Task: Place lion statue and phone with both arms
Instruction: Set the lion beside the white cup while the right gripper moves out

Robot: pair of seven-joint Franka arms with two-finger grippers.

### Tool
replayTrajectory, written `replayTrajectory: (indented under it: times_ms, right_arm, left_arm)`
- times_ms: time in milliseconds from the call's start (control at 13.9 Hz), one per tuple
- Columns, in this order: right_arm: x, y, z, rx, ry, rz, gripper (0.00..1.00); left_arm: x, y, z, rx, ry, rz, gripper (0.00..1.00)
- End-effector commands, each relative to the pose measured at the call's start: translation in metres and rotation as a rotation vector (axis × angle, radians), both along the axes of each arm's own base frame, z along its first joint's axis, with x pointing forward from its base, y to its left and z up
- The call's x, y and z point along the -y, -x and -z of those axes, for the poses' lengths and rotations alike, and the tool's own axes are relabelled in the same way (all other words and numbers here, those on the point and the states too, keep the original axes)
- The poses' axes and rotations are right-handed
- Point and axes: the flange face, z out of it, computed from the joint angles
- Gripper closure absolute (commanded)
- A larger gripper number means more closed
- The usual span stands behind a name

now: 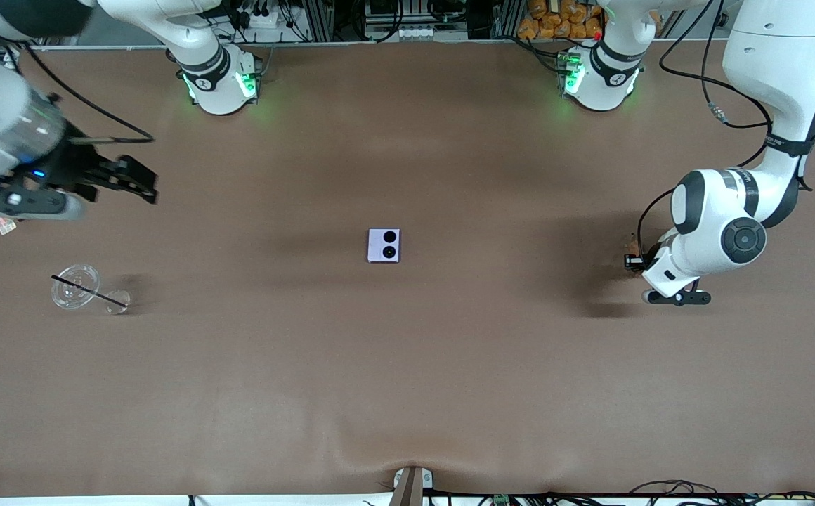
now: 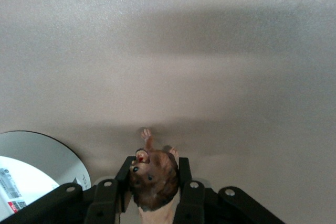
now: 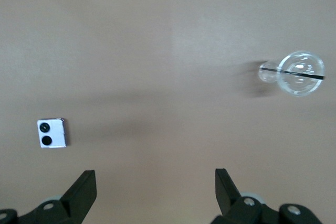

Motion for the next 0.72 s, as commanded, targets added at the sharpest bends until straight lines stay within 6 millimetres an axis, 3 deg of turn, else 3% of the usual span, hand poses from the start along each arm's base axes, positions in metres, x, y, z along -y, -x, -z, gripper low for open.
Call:
replayTrajectory:
  times_ms: [0,432,505,649]
  right_arm:
    - [-0.032,-0.004,0.011,0.003,-0.002,0.046,0.0]
    - [-0.084,-0.004,0.038,-0.014,0.01,0.072,0.0]
    - [-0.093,-0.004,0.044,-0.016,0.013,0.082,0.0]
    - [-0.114,-0.004,0.053,-0.011,0.013,0.108,0.0]
  left_arm:
    - [-0.002,0.006,0.001,0.004,-0.005,0.02,1.0]
    - [-0.004,0.01,0.004,-0.009,-0.005,0.024,0.94]
    - [-0.004,0.01,0.004,-0.009,-0.005,0.024,0.88]
    - [-0.003,0.01,0.009,-0.015,-0.004,0.025,0.56]
